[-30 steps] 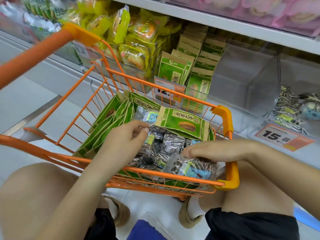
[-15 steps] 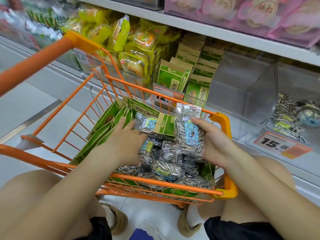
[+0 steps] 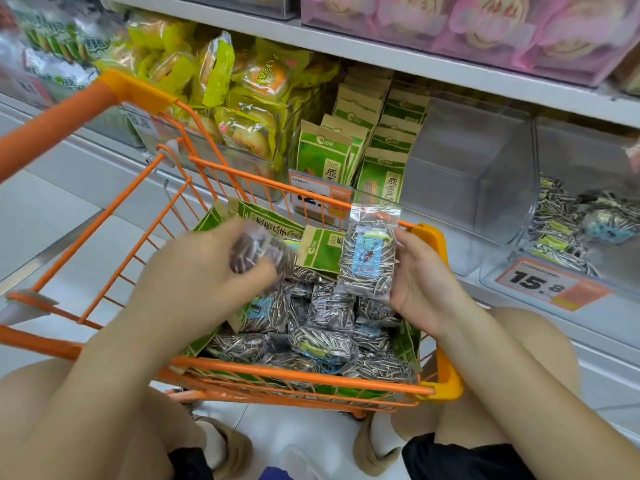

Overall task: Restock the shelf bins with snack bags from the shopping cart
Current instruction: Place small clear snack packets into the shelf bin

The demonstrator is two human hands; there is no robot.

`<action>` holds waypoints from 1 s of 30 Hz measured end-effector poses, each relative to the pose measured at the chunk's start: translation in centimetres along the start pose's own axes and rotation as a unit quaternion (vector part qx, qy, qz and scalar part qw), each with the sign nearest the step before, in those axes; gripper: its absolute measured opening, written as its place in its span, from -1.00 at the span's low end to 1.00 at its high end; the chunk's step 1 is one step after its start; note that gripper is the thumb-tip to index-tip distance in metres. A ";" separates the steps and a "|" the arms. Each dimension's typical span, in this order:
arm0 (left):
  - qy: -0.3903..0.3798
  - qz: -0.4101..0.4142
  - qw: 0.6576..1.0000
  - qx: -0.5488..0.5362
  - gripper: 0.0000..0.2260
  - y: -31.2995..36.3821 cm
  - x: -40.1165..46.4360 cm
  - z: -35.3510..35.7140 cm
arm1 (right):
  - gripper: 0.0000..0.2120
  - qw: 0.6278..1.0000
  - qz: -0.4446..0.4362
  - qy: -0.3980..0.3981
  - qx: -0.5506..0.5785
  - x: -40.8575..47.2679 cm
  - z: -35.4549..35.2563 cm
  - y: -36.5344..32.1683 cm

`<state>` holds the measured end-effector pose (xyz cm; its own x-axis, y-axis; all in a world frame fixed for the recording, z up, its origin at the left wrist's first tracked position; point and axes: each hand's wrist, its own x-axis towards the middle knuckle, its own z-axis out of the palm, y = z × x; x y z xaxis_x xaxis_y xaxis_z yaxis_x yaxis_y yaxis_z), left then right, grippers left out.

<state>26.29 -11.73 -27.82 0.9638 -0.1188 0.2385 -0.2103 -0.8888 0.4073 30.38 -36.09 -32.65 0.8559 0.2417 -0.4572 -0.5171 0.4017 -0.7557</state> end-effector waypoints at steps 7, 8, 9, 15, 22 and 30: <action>0.068 0.159 0.981 -0.086 -0.59 4.3 0.6 2.7 | -0.61 0.998 -0.019 -0.047 0.020 0.1 0.3 0.3; 0.048 0.176 0.981 -0.067 -0.59 4.3 0.6 4.0 | -0.60 0.998 -0.028 -0.052 0.024 0.0 0.4 0.2; 0.024 0.184 0.981 -0.062 -0.59 4.4 0.4 5.0 | -0.59 0.998 -0.035 -0.053 0.026 0.0 0.3 0.2; -0.035 0.072 0.953 -0.292 -0.71 5.8 -0.4 5.8 | -0.61 0.998 -0.040 -0.042 0.015 -0.3 0.1 0.2; -0.054 -0.107 0.856 -0.503 -0.44 6.8 0.5 5.6 | -0.64 0.995 -0.097 -0.006 0.011 -0.4 0.4 0.1; -0.091 -0.182 0.770 -0.605 -0.39 7.3 1.9 5.5 | -0.50 0.983 -0.170 0.001 -0.073 -1.7 0.8 0.1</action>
<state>27.49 -20.89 -29.23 0.9789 -0.1175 -0.1673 0.1860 0.1731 0.9672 28.87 -35.78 -31.54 0.9795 0.1126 -0.1670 -0.1953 0.3282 -0.9242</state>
